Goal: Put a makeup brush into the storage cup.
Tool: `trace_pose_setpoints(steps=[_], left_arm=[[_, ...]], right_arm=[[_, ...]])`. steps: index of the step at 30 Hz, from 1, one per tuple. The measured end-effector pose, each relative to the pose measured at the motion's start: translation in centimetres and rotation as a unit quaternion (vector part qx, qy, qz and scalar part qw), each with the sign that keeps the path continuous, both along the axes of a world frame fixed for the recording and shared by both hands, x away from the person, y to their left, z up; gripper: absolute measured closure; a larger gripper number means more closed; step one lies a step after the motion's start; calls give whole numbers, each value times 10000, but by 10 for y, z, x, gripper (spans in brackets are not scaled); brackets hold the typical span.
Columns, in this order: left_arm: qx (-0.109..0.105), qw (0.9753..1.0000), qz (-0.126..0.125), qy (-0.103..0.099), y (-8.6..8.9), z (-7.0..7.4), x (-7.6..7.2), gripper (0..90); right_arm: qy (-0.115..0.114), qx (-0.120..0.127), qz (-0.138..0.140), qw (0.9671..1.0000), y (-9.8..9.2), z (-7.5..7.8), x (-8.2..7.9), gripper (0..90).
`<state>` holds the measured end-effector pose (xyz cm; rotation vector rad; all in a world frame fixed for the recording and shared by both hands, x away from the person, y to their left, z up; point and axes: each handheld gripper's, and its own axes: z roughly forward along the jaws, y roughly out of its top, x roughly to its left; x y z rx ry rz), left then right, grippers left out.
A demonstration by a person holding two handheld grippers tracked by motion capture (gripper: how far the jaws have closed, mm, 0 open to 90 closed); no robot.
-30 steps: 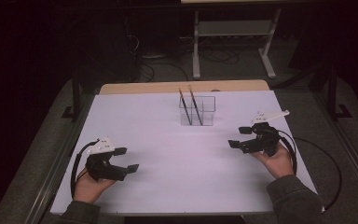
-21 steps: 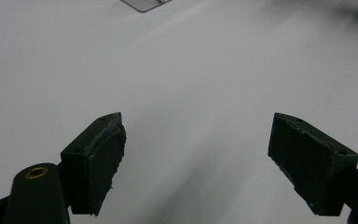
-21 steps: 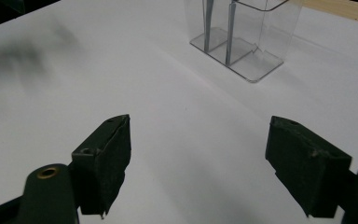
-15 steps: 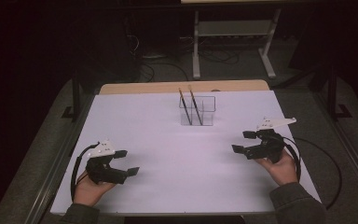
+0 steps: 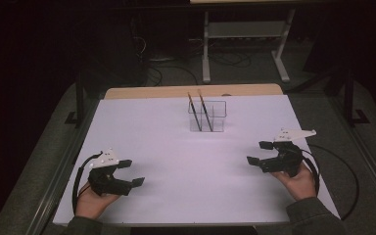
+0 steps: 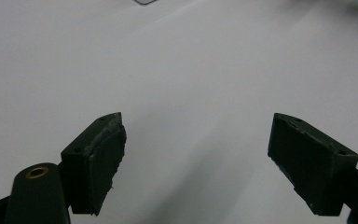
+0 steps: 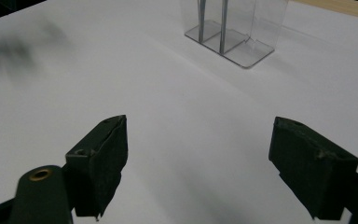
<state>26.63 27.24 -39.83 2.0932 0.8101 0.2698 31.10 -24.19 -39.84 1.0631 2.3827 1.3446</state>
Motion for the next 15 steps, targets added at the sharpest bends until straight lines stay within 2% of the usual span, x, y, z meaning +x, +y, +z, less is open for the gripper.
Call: trace_pose_setpoints(steps=[3,15], left_arm=[[-58,10000,36,6,0,-1,-1,178],[-42,10000,16,-42,2,-2,-3,171]], right_arm=[[-13,3,-7,10000,0,-2,-2,177],[-50,-13,-25,10000,1,-8,-15,156]])
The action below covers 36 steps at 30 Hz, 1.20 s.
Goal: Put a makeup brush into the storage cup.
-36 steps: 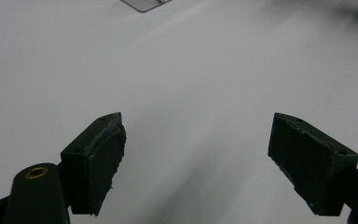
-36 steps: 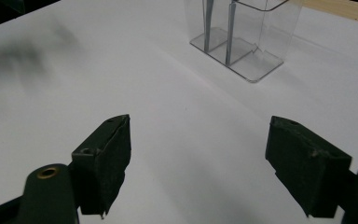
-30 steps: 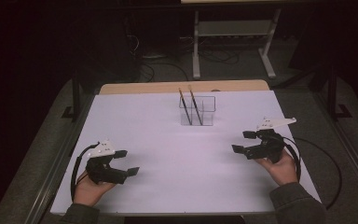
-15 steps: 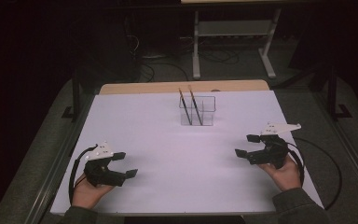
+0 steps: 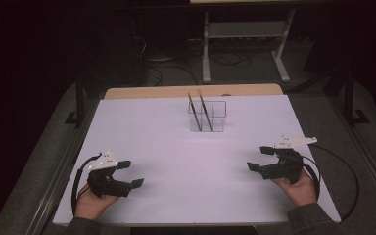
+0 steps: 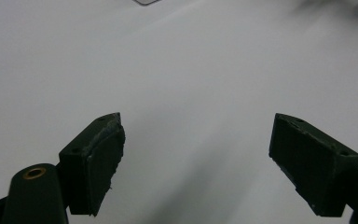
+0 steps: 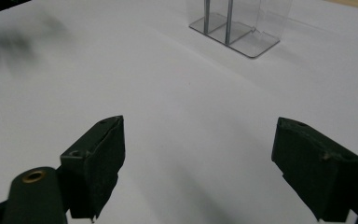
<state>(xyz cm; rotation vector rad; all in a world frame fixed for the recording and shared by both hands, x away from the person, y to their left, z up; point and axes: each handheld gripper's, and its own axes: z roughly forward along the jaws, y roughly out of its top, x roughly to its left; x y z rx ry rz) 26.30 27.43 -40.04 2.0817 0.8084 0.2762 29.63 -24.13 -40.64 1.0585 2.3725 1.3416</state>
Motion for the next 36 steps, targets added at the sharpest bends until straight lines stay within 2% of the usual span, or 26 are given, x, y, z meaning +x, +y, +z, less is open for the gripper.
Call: trace_pose_setpoints(steps=[10,36], left_arm=[[-29,10000,-35,1,-1,-2,-2,168],[-87,10000,-18,-45,0,-6,-7,167]], right_arm=[[-78,11,-104,9999,-4,-3,-9,150],[-42,49,-181,9998,-5,-12,-21,141]])
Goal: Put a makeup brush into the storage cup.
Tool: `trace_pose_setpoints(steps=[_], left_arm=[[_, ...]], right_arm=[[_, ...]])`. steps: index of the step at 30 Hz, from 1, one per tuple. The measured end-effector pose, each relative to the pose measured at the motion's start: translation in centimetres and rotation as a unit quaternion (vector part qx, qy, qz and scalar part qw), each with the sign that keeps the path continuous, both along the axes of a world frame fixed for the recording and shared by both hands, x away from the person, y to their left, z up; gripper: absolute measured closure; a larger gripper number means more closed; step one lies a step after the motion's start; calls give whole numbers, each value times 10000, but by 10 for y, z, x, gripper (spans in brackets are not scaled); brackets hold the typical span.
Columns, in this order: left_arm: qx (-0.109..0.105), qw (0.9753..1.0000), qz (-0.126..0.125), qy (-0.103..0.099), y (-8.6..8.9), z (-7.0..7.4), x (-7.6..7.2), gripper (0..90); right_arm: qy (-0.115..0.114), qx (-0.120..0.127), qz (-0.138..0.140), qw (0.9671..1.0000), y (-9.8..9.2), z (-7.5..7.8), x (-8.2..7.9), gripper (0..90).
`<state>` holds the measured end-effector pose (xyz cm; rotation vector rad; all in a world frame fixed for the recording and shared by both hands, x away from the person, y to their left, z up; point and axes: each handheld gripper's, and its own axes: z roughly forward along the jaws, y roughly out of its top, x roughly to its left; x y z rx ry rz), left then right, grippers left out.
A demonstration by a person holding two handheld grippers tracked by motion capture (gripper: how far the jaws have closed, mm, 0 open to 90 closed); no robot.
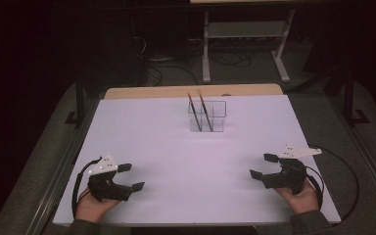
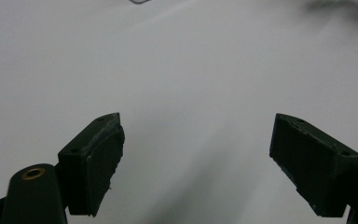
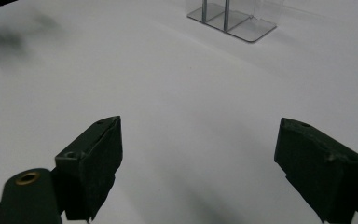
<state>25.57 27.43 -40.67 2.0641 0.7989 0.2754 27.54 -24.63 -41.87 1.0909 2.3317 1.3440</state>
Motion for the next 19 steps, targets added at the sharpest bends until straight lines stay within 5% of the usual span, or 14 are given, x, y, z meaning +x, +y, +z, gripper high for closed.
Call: trace_pose_setpoints(steps=[19], left_arm=[[-21,9999,-53,-88,-2,-2,0,167]], right_arm=[[-7,24,-65,10000,-2,-2,-6,141]])
